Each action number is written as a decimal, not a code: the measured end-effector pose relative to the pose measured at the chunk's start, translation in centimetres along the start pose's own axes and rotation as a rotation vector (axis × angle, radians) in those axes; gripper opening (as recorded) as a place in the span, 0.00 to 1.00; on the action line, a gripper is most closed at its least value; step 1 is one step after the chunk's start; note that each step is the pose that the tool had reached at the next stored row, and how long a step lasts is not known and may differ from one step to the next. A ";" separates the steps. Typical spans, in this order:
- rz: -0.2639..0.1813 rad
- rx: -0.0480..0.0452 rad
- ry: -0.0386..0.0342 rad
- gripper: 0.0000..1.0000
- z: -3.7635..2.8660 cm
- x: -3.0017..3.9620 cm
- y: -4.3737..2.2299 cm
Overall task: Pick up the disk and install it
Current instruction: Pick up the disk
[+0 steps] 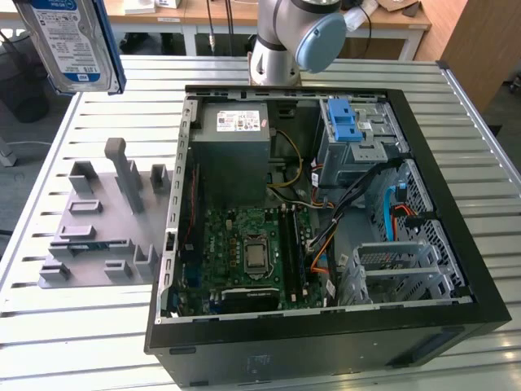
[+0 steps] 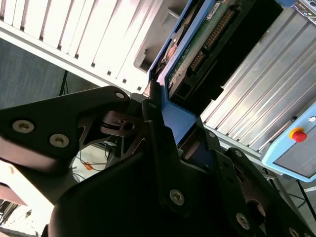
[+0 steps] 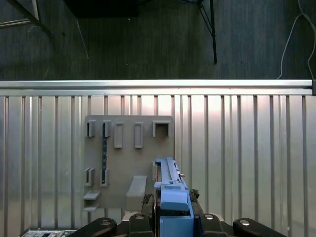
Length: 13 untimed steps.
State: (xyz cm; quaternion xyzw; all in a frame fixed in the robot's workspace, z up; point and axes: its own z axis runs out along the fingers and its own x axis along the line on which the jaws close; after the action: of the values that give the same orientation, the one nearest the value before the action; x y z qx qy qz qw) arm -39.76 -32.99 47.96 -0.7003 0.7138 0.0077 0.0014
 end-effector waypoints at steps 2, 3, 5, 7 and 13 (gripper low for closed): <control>0.000 0.0000 0.0000 0.36 0.00 0.00 -0.19; 0.000 0.0000 0.0000 0.36 0.00 0.00 -0.28; 0.000 -0.0001 0.0001 0.36 -0.01 -0.01 -0.50; 0.000 0.0000 0.0000 0.36 0.00 -0.01 -0.67; 0.000 0.0000 0.0000 0.36 -0.01 -0.02 -1.28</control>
State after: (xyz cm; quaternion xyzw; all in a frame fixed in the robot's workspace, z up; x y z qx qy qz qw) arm -38.48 -32.99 47.96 -0.7003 0.7138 0.0077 0.0014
